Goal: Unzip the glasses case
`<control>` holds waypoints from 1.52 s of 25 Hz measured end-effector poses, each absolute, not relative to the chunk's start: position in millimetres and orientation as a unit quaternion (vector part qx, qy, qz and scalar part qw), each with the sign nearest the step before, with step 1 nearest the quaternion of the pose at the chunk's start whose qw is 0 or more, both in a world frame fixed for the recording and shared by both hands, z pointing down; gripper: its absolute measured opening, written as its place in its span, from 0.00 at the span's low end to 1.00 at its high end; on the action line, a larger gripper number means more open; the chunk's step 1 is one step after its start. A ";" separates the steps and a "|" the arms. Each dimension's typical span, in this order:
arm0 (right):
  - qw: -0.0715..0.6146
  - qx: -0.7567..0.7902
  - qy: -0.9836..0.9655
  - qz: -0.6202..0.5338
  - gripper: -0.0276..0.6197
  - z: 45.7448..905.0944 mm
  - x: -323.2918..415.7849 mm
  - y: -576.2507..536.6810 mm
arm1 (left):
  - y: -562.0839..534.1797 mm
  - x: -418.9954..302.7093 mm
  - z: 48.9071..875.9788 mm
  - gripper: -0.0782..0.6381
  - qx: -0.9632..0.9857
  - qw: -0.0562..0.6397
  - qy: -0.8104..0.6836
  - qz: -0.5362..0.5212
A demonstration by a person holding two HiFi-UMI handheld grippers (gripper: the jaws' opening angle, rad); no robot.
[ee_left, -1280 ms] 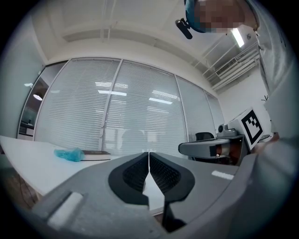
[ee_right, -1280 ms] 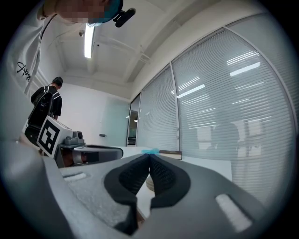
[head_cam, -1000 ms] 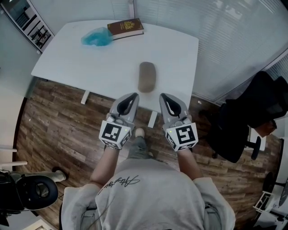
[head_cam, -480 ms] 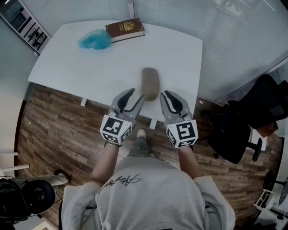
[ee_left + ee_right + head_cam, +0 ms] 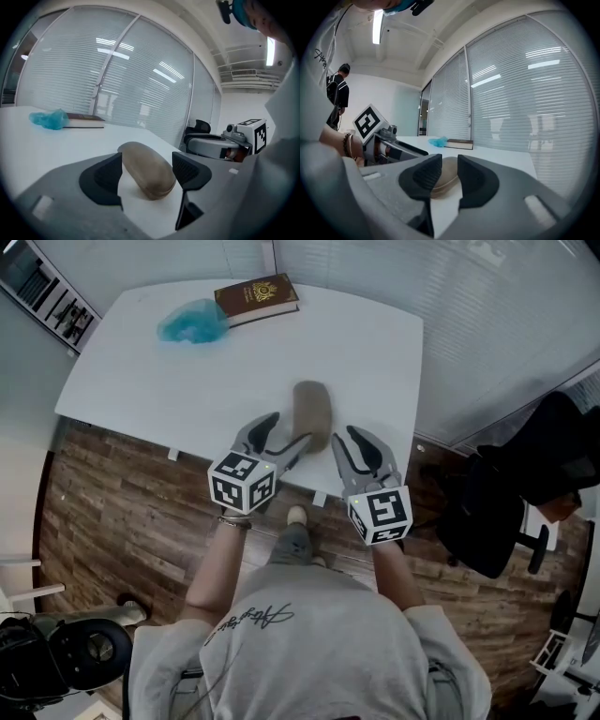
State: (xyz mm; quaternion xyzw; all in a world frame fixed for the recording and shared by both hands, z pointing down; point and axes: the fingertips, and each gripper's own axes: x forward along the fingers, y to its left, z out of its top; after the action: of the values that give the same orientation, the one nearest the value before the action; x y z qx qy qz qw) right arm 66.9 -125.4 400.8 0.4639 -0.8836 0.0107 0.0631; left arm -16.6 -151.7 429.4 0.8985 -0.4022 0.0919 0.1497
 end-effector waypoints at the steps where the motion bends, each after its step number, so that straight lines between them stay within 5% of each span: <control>1: 0.063 0.465 -0.883 0.011 0.21 401.4 67.7 -125.9 | -155.1 -14.9 431.3 0.56 0.898 0.159 -0.398 0.098; 38: 0.078 0.481 -0.873 0.005 0.19 408.0 75.3 -117.5 | -178.3 55.6 468.9 0.67 0.869 0.319 -0.323 0.200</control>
State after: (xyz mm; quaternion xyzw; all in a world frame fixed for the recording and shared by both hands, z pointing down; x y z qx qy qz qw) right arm 75.3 -117.5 408.0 0.4812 -0.8731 0.0048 0.0779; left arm 55.6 -178.3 468.9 0.8686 -0.3226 0.2002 0.3185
